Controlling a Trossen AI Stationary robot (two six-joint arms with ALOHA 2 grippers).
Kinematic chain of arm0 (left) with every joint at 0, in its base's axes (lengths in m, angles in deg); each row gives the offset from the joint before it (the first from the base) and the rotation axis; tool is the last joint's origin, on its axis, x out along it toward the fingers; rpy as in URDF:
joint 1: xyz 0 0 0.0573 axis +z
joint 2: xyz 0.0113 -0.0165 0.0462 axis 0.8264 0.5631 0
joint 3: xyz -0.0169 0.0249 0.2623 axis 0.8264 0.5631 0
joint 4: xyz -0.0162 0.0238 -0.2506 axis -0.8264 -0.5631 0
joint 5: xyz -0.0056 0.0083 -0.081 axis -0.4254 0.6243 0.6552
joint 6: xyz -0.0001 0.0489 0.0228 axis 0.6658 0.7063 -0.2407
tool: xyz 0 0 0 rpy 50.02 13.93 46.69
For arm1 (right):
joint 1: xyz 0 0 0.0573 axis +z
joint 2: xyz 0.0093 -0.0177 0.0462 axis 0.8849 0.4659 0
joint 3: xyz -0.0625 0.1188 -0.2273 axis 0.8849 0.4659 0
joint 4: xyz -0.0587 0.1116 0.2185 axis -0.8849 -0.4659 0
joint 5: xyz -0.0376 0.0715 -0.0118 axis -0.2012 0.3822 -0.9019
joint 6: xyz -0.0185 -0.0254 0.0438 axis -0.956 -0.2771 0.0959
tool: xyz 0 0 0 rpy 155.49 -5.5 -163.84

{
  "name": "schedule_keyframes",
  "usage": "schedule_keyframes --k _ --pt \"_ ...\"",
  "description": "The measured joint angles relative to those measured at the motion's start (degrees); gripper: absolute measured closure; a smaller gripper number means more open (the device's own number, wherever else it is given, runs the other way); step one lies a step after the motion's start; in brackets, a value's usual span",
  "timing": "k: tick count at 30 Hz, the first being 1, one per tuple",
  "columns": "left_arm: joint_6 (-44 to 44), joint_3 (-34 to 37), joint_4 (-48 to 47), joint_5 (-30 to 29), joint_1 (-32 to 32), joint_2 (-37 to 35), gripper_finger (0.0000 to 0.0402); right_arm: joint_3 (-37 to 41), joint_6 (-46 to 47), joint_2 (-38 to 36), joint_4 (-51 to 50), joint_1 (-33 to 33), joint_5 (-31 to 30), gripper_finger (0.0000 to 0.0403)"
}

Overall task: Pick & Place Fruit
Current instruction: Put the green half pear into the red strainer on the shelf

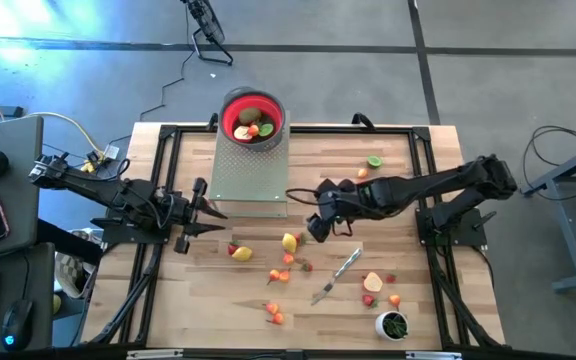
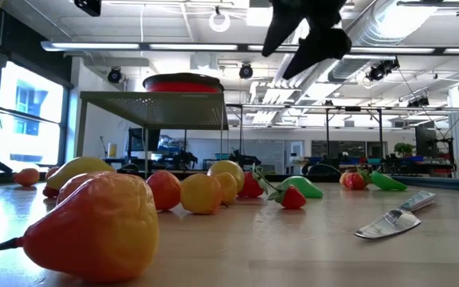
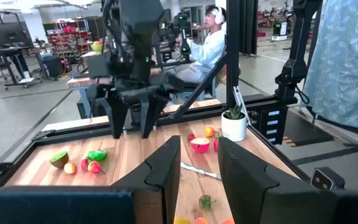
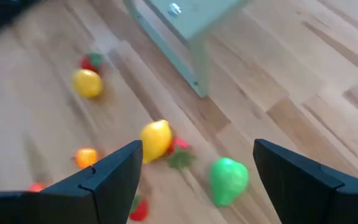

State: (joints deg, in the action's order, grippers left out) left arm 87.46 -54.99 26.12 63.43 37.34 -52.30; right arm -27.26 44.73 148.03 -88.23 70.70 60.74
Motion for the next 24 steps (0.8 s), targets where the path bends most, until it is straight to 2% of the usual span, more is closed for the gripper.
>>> schedule_keyframes --k 4,9,13,24 --pt "0.00 -0.02 -0.05 0.00 0.00 0.00 0.0297 0.02 2.53 3.10 -0.59 -0.50 -0.12 0.0103" --pt "0.02 -0.02 -0.59 0.00 0.00 -0.02 0.0297 0.09 4.52 7.97 -3.94 -1.51 6.64 0.0103" --pt "0.02 -0.02 -1.00 0.00 0.00 0.00 0.0297 0.11 4.61 11.71 -4.78 -2.19 9.21 0.0103" --pt "0.04 -0.02 -1.41 -0.11 0.00 0.00 0.0297 0.09 3.48 19.78 -5.14 -3.28 9.29 0.0103"
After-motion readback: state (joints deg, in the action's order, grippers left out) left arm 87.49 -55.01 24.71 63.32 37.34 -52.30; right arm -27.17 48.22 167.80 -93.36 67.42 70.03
